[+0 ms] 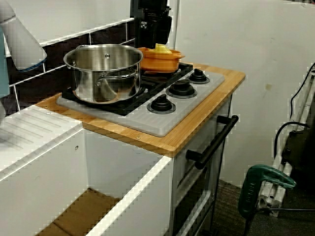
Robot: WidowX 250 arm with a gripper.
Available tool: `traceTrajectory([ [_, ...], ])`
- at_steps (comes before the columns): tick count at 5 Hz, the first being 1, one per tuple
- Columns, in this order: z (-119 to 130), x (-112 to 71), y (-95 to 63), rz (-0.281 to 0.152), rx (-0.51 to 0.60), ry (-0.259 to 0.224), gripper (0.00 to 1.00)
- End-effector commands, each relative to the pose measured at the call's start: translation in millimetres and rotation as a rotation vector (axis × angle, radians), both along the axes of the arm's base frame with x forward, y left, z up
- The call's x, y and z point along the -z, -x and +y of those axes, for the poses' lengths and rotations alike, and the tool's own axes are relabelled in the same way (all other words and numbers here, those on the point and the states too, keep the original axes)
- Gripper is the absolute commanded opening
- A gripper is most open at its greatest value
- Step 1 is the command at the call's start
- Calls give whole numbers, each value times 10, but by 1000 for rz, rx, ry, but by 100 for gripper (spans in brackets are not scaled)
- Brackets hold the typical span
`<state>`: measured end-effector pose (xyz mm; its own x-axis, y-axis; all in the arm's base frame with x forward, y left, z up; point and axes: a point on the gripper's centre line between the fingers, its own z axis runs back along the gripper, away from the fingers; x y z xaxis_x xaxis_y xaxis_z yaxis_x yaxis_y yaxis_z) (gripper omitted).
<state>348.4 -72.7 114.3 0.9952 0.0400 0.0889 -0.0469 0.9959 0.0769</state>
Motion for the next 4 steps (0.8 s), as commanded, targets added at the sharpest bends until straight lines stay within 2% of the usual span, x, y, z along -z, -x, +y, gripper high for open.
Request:
traceTrajectory([
  [1, 107, -201, -6, -77, -12, 4, 100],
  [4, 137, -74, -46, -82, -41, -12, 100],
])
